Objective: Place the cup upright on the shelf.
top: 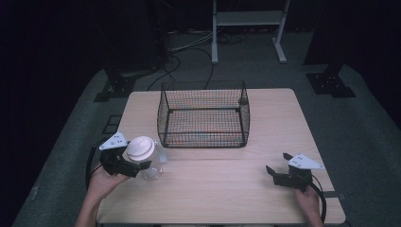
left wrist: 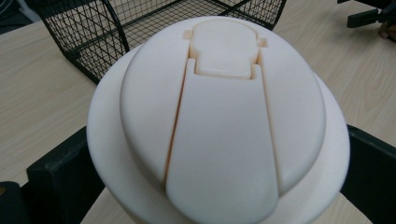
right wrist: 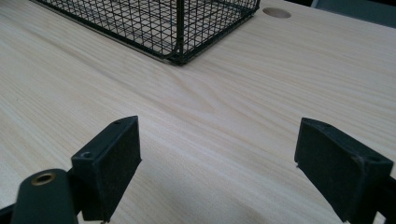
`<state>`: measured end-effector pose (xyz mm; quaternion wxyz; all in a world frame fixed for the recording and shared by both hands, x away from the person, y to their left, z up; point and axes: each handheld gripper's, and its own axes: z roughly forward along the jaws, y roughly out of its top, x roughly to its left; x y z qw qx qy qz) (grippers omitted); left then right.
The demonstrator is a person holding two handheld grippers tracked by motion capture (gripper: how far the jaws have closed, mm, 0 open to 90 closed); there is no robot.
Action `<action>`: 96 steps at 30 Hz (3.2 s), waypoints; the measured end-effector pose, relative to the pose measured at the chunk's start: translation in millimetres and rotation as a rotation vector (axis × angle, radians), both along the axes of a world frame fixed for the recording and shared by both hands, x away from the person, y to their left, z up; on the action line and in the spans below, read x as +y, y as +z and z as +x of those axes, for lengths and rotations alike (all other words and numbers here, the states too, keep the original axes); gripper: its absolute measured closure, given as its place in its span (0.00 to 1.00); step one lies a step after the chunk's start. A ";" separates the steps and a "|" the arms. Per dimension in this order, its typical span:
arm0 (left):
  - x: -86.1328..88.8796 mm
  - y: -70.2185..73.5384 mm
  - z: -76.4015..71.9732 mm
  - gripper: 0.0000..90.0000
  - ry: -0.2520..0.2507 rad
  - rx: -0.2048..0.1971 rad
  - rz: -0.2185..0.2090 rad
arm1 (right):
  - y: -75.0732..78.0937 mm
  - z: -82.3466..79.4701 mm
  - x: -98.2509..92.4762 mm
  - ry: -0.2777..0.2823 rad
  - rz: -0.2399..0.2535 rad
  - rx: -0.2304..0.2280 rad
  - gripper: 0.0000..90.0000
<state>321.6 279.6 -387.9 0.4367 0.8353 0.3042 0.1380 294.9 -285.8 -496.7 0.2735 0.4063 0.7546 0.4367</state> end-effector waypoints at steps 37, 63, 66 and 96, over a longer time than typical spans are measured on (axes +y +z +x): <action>-11.2 5.0 4.2 0.06 -0.026 -0.006 0.040 | -0.1 0.1 0.0 0.001 0.001 -0.002 0.15; -84.3 62.4 18.0 0.06 -0.240 -0.039 -0.010 | 0.0 0.2 -0.2 0.005 0.004 -0.003 0.15; -93.3 69.3 21.0 0.06 -0.261 -0.043 -0.013 | 0.0 0.4 -0.3 0.005 0.005 -0.005 0.15; -198.9 137.6 100.9 0.06 -0.324 -0.045 0.109 | 0.8 1.1 -2.6 0.000 0.031 -0.009 0.15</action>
